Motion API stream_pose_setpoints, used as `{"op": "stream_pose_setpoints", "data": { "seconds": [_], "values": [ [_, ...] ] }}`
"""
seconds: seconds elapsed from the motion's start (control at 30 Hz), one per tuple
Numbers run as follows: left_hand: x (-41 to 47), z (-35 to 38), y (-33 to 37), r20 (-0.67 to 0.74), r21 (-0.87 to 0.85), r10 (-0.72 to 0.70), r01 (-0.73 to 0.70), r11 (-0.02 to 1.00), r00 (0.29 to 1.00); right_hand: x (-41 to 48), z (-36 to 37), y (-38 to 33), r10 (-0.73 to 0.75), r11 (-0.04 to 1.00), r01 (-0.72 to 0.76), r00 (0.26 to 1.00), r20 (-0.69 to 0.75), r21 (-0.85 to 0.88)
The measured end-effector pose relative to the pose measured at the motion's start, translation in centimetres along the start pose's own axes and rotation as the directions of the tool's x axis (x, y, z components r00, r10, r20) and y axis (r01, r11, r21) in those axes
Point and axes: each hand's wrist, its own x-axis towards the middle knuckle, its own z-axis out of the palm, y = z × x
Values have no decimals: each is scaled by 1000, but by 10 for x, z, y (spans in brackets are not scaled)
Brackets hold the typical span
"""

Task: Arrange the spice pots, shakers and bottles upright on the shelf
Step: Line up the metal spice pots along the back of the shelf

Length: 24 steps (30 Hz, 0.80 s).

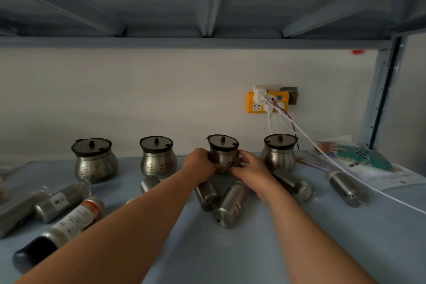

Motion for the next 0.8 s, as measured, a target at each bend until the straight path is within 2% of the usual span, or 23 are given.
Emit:
{"op": "stream_pose_setpoints", "data": {
  "seconds": [0.17, 0.27, 0.37, 0.43, 0.5, 0.57, 0.67, 0.8],
  "values": [
    [-11, -5, 8, 4, 31, -58, 58, 998, 998, -7, -2, -6, 23, 999, -23, 1000, 10, -27],
    [-23, -15, 17, -86, -49, -75, 71, 996, 993, -9, -1, -9, -11, 998, 6, 996, -84, -59],
    [-37, -26, 29, -189, -187, -24, -12, 982, 982, -17, 0, -17, -135, 991, 129, 964, -228, -44],
    [-45, -29, 37, -265, -214, 45, -104, 971, 963, -22, -3, -26, -184, 981, 192, 921, -343, -10],
    [-54, -28, 45, -277, -198, 127, -185, 962, 952, -25, -10, -33, -209, 976, 216, 875, -436, -35],
    [-60, -21, 52, -232, -179, 209, -253, 951, 950, -27, -23, -34, -226, 974, 190, 842, -490, -124],
    [-63, -10, 58, -156, -219, 240, -271, 937, 958, -27, -51, -27, -252, 953, 111, 810, -530, -283],
    [-60, 0, 60, -114, -256, 250, -271, 928, 962, -17, -80, -21, -52, 914, -154, 873, -485, -375]
  ]
}}
